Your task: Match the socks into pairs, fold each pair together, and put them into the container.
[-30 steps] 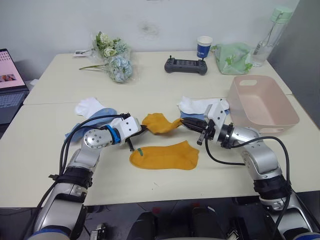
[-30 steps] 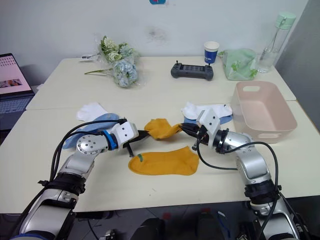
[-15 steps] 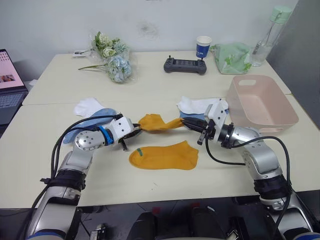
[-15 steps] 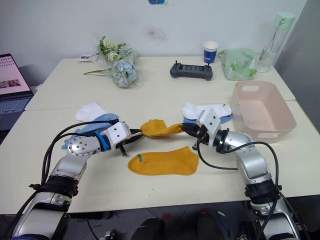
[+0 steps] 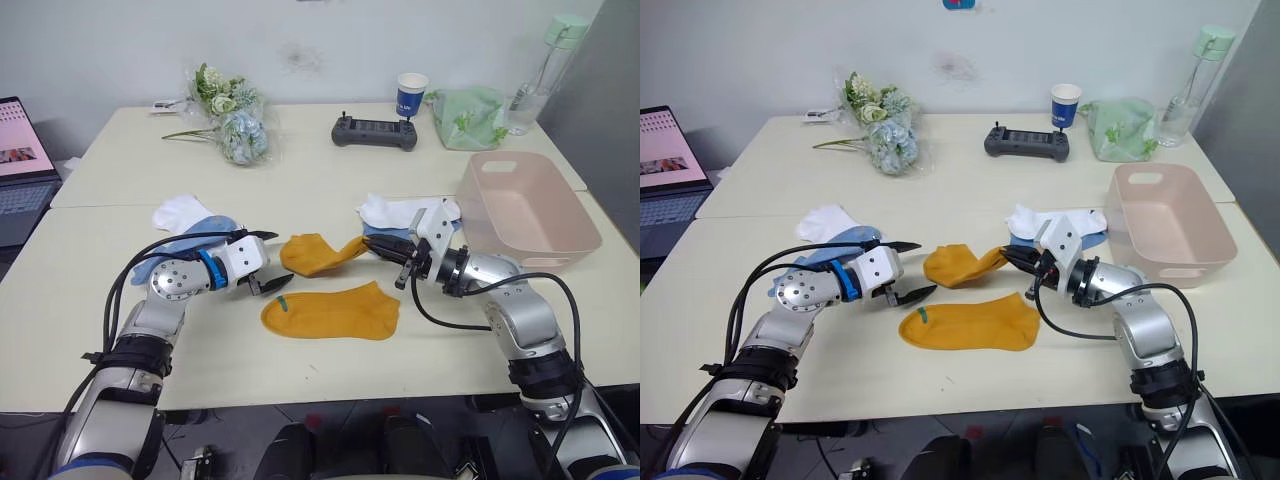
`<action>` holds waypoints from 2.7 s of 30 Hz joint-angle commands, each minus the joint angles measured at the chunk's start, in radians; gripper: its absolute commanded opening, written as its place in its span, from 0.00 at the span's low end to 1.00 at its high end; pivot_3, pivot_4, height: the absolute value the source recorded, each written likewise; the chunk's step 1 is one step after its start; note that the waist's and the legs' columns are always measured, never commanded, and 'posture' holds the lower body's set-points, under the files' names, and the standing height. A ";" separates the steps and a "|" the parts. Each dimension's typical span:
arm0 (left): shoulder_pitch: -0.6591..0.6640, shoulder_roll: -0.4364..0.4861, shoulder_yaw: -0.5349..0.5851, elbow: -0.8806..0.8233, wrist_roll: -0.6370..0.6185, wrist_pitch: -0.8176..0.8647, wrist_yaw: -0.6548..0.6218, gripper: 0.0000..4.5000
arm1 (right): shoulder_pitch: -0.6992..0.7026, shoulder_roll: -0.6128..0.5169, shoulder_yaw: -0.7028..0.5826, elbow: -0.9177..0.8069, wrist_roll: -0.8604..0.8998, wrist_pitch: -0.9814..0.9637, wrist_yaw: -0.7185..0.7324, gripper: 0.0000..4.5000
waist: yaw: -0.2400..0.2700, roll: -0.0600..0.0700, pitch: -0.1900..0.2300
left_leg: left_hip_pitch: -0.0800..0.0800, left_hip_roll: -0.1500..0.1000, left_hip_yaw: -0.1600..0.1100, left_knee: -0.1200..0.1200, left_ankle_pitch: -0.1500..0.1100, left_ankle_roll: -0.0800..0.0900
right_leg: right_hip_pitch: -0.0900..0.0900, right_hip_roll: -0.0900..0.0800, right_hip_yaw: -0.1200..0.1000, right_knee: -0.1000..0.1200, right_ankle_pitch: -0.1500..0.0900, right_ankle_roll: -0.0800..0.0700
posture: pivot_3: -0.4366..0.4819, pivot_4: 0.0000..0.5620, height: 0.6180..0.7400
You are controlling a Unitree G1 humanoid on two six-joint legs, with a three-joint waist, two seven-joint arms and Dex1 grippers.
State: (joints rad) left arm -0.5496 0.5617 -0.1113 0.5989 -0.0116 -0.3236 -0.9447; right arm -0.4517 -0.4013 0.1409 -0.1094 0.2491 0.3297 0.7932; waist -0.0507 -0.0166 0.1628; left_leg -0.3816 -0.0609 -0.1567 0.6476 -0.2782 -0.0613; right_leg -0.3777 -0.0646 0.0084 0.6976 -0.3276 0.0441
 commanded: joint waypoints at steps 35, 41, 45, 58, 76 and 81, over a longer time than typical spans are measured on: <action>-0.136 -0.030 -0.018 0.181 0.068 -0.163 0.058 0.01 | -0.012 0.028 0.005 -0.023 0.005 -0.011 -0.015 0.00 | -0.008 0.000 0.000 | 0.000 0.001 0.000 0.000 0.000 0.000 | -0.001 0.002 0.000 0.001 0.000 0.000 | 0.48 0.27 1.00; -0.041 0.022 0.006 -0.007 -0.003 -0.090 -0.019 0.01 | -0.027 0.036 -0.003 -0.014 0.003 -0.017 -0.025 0.00 | -0.011 0.000 0.000 | 0.000 0.002 0.000 0.000 0.000 0.000 | -0.002 0.001 0.001 0.001 0.000 0.000 | 0.48 0.27 1.00; 0.083 0.103 0.024 -0.296 -0.075 0.054 -0.088 0.01 | -0.078 0.054 -0.023 0.041 -0.043 -0.060 -0.095 0.00 | -0.013 0.000 0.000 | 0.000 0.002 0.000 -0.001 0.000 0.000 | -0.003 0.000 0.004 0.001 0.000 0.000 | 0.48 0.27 1.00; 0.191 0.143 0.162 -1.037 -0.652 1.062 0.087 0.01 | -0.381 0.208 -0.013 0.452 -0.095 -0.218 -0.128 0.00 | -0.027 0.000 0.000 | 0.001 0.003 0.001 -0.001 0.000 0.000 | -0.001 0.002 0.005 0.001 0.000 0.000 | 0.48 0.27 1.00; 0.275 0.121 0.160 -1.162 -0.740 1.207 0.191 0.01 | -0.293 0.299 0.029 0.454 -0.071 -0.193 -0.053 0.00 | -0.031 0.000 0.000 | 0.001 0.004 0.002 -0.001 0.000 0.000 | -0.001 0.004 0.006 0.001 0.000 0.000 | 0.48 0.27 1.00; 0.237 0.110 0.166 -1.171 -0.832 1.300 0.225 0.01 | -0.238 0.355 0.073 0.397 0.013 -0.065 0.046 0.00 | -0.031 0.000 0.000 | 0.001 0.004 0.001 -0.001 0.000 0.000 | -0.001 0.003 0.006 0.001 0.000 0.000 | 0.48 0.27 1.00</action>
State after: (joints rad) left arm -0.2946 0.6774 0.0343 -0.5493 -0.8119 0.9572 -0.7390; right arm -0.6902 -0.0553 0.1972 0.3483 0.2271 0.2336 0.8050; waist -0.0820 -0.0166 0.1627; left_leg -0.3807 -0.0568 -0.1553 0.6463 -0.2781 -0.0614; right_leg -0.3789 -0.0612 0.0147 0.6982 -0.3275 0.0438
